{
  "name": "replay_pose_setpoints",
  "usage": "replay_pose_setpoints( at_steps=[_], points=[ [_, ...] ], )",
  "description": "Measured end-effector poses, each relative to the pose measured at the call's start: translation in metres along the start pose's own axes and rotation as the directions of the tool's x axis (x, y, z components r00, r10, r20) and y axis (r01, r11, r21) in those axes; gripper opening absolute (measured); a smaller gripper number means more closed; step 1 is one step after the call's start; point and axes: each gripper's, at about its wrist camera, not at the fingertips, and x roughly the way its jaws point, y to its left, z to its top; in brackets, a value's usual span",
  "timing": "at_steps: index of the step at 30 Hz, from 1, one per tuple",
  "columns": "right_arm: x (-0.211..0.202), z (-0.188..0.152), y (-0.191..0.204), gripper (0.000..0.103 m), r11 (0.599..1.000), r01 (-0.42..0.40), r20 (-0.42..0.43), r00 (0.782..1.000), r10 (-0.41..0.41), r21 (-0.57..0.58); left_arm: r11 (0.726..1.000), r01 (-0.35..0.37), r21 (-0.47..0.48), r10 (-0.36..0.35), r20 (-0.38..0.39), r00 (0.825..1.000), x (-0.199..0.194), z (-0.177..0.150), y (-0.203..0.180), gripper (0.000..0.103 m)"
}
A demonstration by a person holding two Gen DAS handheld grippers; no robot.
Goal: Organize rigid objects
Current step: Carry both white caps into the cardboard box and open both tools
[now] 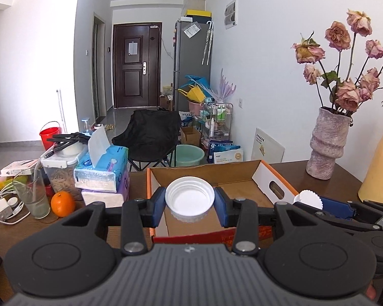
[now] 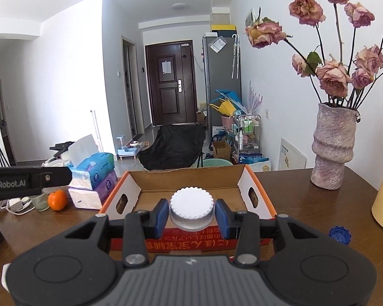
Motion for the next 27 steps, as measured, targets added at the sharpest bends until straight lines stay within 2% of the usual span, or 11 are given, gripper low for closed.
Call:
replay_pose_setpoints(
  at_steps=[7, 14, 21, 27],
  points=[
    [0.049, 0.012, 0.0, 0.039, 0.999, 0.023, -0.029, 0.999, -0.022, 0.026, 1.0, 0.011, 0.02, -0.011, -0.03, 0.999, 0.054, 0.014, -0.003, 0.041],
    [0.097, 0.018, -0.003, 0.039, 0.997, 0.065, -0.071, 0.996, -0.062, 0.041, 1.0, 0.022, -0.011, -0.023, -0.069, 0.997, 0.11, 0.02, -0.003, 0.041],
    [0.135, 0.011, -0.008, 0.039, 0.991, 0.128, -0.093, 0.988, -0.123, 0.042, 1.0, 0.006, -0.026, -0.009, -0.107, 0.994, 0.16, 0.01, -0.008, 0.041],
    [0.159, 0.0, -0.017, 0.039, 0.991, 0.118, -0.092, 0.989, -0.113, 0.055, 0.998, -0.034, -0.056, 0.024, -0.169, 0.985, 0.194, -0.007, -0.001, 0.041]
  ],
)
